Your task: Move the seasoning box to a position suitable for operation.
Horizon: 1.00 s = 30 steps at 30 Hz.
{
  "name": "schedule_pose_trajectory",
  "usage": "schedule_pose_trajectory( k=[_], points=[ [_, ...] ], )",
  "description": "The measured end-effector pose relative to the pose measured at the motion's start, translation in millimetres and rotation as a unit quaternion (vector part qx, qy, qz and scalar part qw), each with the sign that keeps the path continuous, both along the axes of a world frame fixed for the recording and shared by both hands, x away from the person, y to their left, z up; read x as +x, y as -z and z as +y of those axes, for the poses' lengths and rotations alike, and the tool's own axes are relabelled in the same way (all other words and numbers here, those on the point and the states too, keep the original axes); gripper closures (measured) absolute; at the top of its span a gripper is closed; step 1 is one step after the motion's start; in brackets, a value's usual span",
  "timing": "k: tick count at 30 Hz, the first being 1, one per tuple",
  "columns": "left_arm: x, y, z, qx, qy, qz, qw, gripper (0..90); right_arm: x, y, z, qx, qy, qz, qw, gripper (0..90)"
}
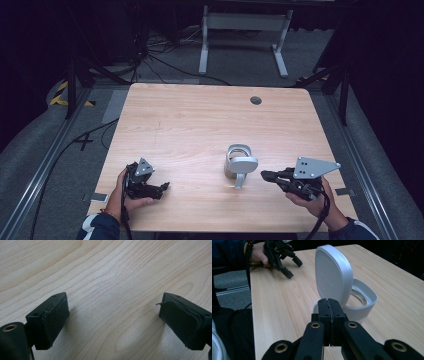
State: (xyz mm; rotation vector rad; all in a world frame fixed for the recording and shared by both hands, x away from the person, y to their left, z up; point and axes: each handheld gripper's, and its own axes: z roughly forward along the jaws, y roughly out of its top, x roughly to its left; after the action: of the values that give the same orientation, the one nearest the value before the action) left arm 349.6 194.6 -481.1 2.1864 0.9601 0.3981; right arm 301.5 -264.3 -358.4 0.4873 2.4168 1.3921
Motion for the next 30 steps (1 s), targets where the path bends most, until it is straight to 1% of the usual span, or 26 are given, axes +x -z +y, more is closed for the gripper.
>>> schedule_pose_trajectory(
  k=[3,8,11,13,18,27,30],
  points=[
    [-1.1,0.5,-0.9,-0.007,-0.004,0.008,0.9999,9.5,1.8,-2.7,6.2,0.001,-0.005,-0.003,1.0000,90.0],
    [-0.6,0.4,-0.4,-0.007,-0.002,0.008,0.9999,9.5,6.0,-5.1,15.0,-0.001,-0.011,-0.011,0.9999,90.0],
    [-0.4,0.3,-0.3,-0.007,-0.001,0.008,0.9999,9.6,7.2,-6.5,16.6,-0.001,-0.012,-0.010,0.9999,90.0],
    [-0.1,0.1,0.0,-0.005,0.001,0.009,0.9999,9.6,9.9,-7.5,18.7,0.001,-0.012,-0.011,0.9999,90.0],
    [-0.2,0.3,-0.2,-0.007,0.000,0.008,0.9999,9.5,16.1,-5.8,22.9,-0.009,-0.007,-0.014,0.9998,90.0],
    [-0.1,0.3,-0.1,-0.007,0.001,0.008,0.9999,9.5,21.8,-6.4,26.0,-0.012,-0.003,-0.018,0.9998,90.0],
    [-0.1,0.2,0.0,-0.006,0.001,0.008,0.9999,9.6,28.0,-5.6,29.3,-0.015,0.000,-0.016,0.9998,90.0]
  ],
)
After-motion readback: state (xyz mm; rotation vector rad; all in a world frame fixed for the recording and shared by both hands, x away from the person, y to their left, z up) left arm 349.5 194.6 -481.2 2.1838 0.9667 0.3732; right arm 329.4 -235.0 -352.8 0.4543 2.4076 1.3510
